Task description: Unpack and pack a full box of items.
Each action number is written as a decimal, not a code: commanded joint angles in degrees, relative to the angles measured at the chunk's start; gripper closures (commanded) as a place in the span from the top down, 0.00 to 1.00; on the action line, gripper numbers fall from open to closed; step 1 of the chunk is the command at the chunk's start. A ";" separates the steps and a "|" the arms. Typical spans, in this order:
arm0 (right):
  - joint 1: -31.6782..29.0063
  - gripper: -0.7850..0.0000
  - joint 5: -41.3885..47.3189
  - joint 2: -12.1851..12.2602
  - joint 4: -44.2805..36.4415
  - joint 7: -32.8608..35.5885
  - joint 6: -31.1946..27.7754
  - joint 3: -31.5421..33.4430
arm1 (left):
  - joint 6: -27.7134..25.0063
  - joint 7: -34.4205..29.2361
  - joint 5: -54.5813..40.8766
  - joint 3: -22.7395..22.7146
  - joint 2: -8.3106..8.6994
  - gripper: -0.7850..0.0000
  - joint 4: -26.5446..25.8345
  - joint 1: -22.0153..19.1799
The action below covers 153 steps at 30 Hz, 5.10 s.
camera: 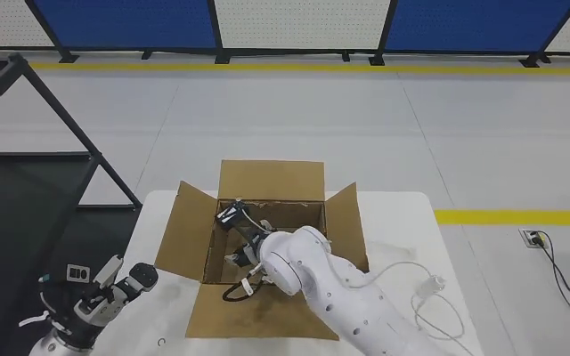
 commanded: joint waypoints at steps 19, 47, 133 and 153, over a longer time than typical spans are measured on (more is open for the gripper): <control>10.46 1.00 10.55 -12.73 36.32 -8.62 1.26 -7.14 | -0.28 0.94 -1.33 -1.80 -0.18 1.00 -0.08 1.00; 13.39 0.00 12.89 -20.01 52.92 -13.48 -3.47 -6.38 | -0.79 0.51 -1.84 -2.85 -0.39 1.00 0.57 1.45; -53.40 0.00 -1.97 7.50 -67.87 7.05 -8.42 61.60 | 5.45 0.15 0.73 -0.29 0.08 1.00 4.87 -5.45; -52.89 0.00 -8.32 10.01 -49.73 14.82 -7.85 59.82 | 4.46 2.16 -0.15 -0.27 -0.11 1.00 4.88 -3.76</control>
